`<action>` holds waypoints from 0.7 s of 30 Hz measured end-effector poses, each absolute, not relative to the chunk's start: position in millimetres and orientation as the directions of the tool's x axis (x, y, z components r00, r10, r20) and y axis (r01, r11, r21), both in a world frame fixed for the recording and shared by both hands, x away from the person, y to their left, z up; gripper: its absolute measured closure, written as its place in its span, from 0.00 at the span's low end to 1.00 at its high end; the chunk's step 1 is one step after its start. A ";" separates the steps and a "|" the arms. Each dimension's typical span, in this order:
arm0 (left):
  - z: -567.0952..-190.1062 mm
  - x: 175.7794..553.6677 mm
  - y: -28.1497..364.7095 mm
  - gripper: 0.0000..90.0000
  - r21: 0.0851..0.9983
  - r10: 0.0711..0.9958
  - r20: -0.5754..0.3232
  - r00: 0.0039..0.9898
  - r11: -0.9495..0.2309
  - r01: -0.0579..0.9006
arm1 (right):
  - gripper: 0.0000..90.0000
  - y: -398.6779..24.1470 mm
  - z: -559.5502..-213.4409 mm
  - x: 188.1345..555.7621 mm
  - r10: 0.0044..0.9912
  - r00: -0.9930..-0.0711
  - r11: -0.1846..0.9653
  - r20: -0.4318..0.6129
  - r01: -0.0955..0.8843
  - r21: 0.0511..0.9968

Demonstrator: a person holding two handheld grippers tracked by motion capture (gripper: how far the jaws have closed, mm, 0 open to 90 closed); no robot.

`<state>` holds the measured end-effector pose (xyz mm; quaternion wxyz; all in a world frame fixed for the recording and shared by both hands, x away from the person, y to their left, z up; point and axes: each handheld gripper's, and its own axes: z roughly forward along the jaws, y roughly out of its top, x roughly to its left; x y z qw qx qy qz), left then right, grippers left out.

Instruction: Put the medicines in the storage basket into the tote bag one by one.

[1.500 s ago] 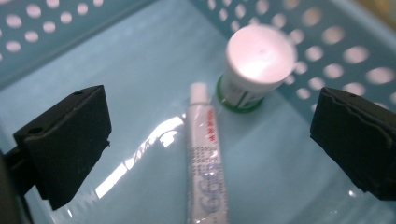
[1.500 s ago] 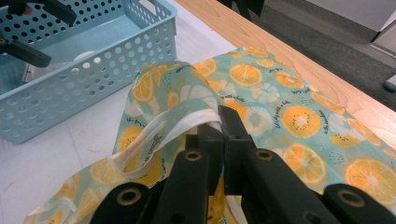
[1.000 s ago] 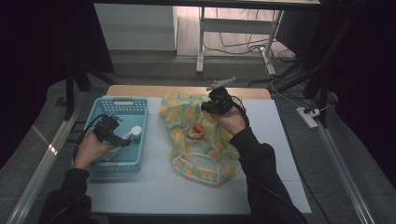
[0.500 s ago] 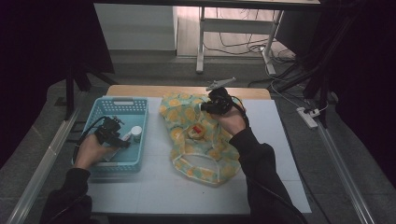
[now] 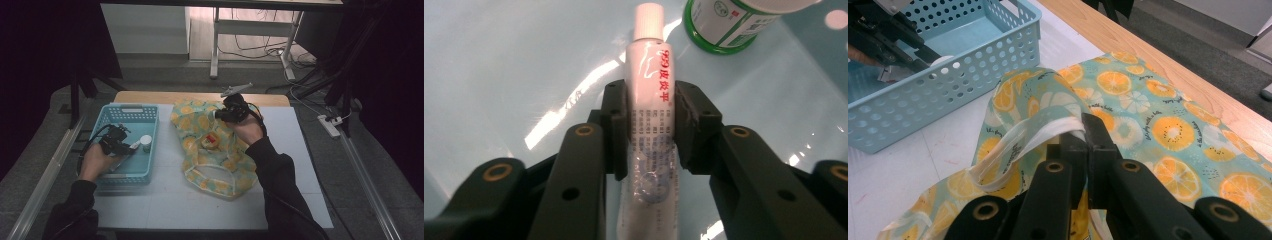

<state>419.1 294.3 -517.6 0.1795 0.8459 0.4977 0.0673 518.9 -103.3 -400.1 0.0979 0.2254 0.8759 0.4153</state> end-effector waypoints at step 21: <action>-509.6 420.5 296.2 0.80 0.374 0.901 -0.094 0.423 -0.362 0.854 | 0.98 -103.2 -400.0 518.8 0.477 -0.879 0.552 0.017 0.314 0.773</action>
